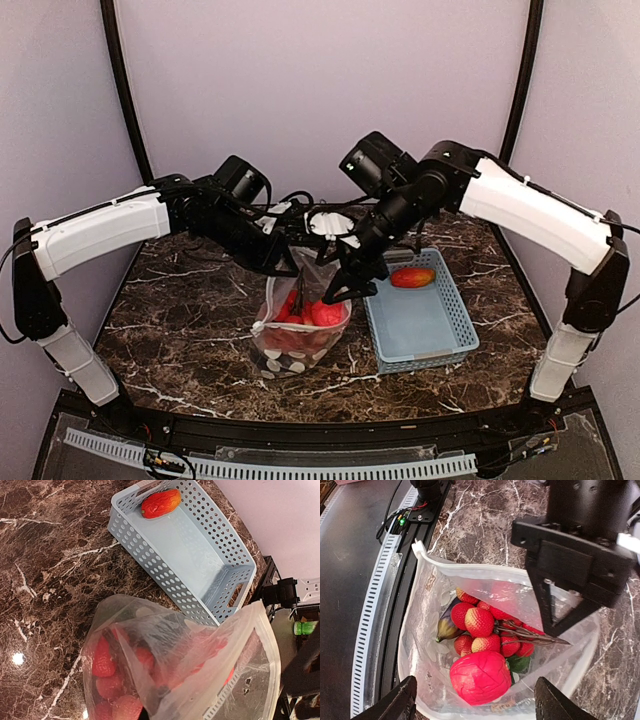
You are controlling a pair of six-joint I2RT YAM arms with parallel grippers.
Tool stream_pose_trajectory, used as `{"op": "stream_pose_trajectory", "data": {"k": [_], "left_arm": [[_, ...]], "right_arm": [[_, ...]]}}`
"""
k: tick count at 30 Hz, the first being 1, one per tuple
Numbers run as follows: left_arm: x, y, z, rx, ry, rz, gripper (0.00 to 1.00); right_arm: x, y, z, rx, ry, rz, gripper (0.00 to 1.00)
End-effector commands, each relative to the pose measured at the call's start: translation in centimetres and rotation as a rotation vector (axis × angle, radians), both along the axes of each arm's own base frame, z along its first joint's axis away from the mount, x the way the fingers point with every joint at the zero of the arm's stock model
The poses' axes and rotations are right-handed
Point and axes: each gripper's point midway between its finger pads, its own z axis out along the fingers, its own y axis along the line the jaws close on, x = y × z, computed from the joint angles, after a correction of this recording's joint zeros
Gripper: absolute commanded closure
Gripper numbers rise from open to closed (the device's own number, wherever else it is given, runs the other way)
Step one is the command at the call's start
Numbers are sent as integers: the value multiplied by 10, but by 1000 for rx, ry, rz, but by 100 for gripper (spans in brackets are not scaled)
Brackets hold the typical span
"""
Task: Place the food in the zip-top bag and seal the zipper
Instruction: Place the fake fruit in the zipper food storage bag, then pick up the fake fruit from the bin.
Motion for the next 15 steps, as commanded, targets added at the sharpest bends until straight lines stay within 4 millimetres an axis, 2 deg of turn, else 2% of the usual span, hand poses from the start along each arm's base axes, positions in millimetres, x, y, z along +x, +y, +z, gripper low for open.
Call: {"op": "stream_pose_trajectory", "data": {"k": [1,7,10,15], "left_arm": [[-5,4,13,-29,-22,-1,99],[-6,5,14,-30,-23,-1,99],[-5,5,13,-25,-23,0,99],[-4,3,13,-32,-27,-3,99]], "right_arm": [[18,-27,40,77,-92,-80,23],[48,-72,36,80,-100,-205,24],[59,-91,23,66,-87,-252,24],[78,-121,-11,19,-64,-322,25]]}}
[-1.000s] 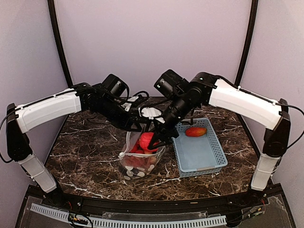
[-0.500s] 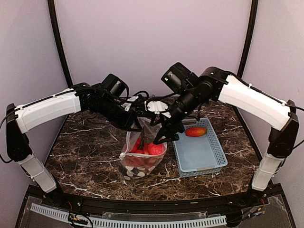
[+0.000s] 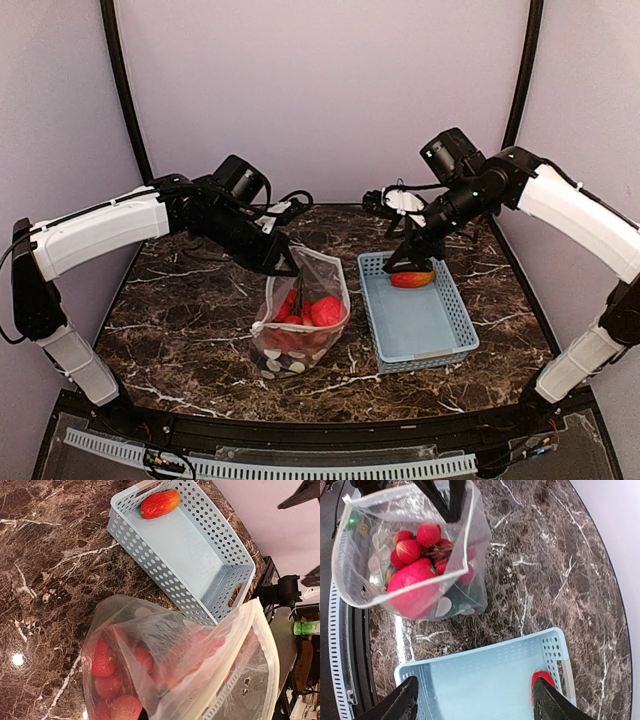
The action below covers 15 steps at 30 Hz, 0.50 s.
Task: Place the food in the zip-top bag and seal the zipper
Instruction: Pick up the fake fruit from the bin.
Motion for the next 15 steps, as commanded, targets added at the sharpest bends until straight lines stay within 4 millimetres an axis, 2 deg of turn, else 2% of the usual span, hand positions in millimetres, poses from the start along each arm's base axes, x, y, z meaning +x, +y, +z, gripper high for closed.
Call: {"op": "stream_pose_trajectory", "data": {"k": [1,8,12,15], "left_arm": [[-3,2,11,-28,-23,-4,99],[-2,0,14,-34,-26,-6,99],[-2,0,15,-32,-26,-10,99],[-1,0,14,-26,-30,-14,99]], "right_arm": [[15,-21,-28,-23,14,-39,25],[34,-61,-89,-138,77,-104,32],[45,-83,-125,-260,42,-130,34],[53,-94,-143,-327,3,-134,36]]}}
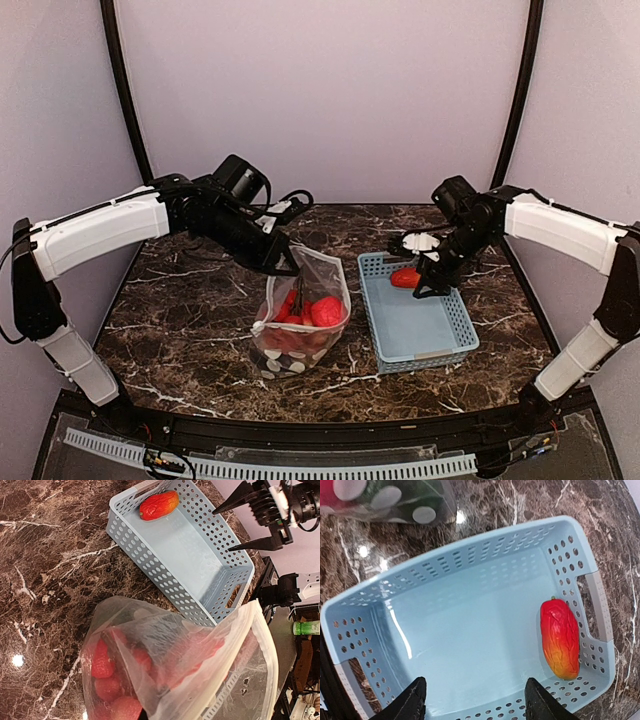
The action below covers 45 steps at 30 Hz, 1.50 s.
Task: Place the food in the zip-top bag and seal the zipper
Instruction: Pick up the fake fruit from the bin.
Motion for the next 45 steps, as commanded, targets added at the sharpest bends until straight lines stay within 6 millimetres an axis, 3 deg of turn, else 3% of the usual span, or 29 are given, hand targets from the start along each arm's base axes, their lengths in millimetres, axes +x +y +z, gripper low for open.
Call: {"op": "stream_pose_trajectory", "data": {"k": [1,8,13,26,42,45], "left_arm": [[-2,1,12,-18,-25,-13,99],[-1,0,10,-17,-21,-16,99],[-1,-2,11,-23,-20,-21,99],[-2,-2,8,-15,-16,-29,99],[-5,-2,0,-19,1,-34,99],[-6,-2,-1,-20,3,-34,99]], "right_arm": [[18,-16,-28,-122,-81,16,36],[44,-34,-59,-275,-154,7,38],[60,-36,-74,-328,-184,20,38],[104,-34,-83,-339,-233,4,36],[110,-34,-107,-335,-183,-2,36],[109,-33,-106,-328,-180,-7,40]]}}
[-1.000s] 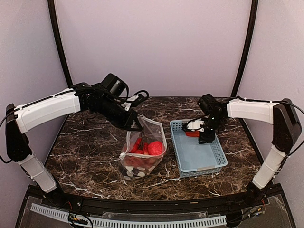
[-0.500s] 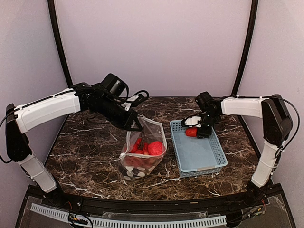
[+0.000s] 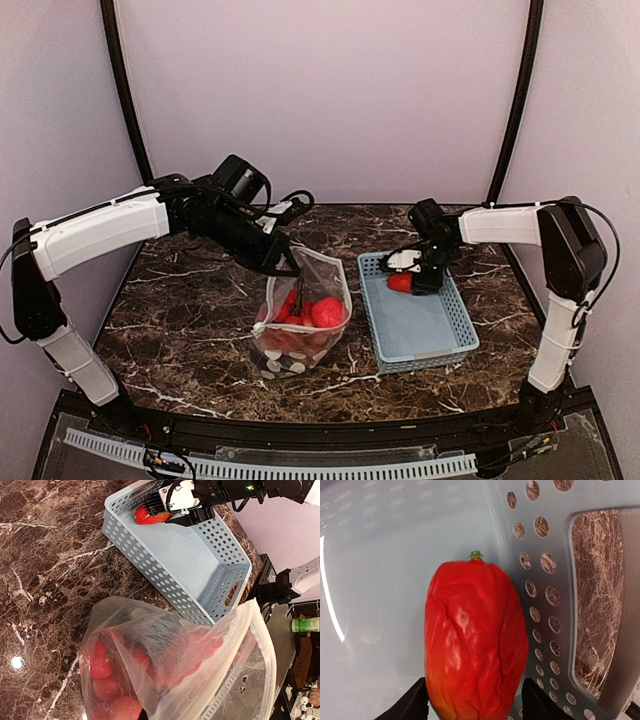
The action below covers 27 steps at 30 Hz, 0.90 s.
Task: Place the food in the zip-top bag and seal the zipper
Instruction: Pick up the fake fruit from the bin, then place the fake fruit in the zipper food storage bag.
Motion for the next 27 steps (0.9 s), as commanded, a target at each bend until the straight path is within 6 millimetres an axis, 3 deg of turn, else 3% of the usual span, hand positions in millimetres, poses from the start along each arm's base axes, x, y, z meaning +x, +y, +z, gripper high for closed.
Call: {"op": "stream_pose_trajectory", "data": {"k": [1,6,10,17,27], "left_arm": [[-4,-1,-2,-13,4,-17,99],[-2,-2,-2,-18,4,-16,99],[-2,-4,-1,-23,5,-16,99],[0,-5,0,-24,2,-12,99],[1,-7,-4,-25,9,-19,99]], "right_arm": [[6,3,3,30,-5,-14,43],[-3,4,14,57,8,-24,62],[-16,6,37,107,15,-35,65],[-52,28,106,308,23,0,67],[-114,94,219,560,-5,205,68]]}}
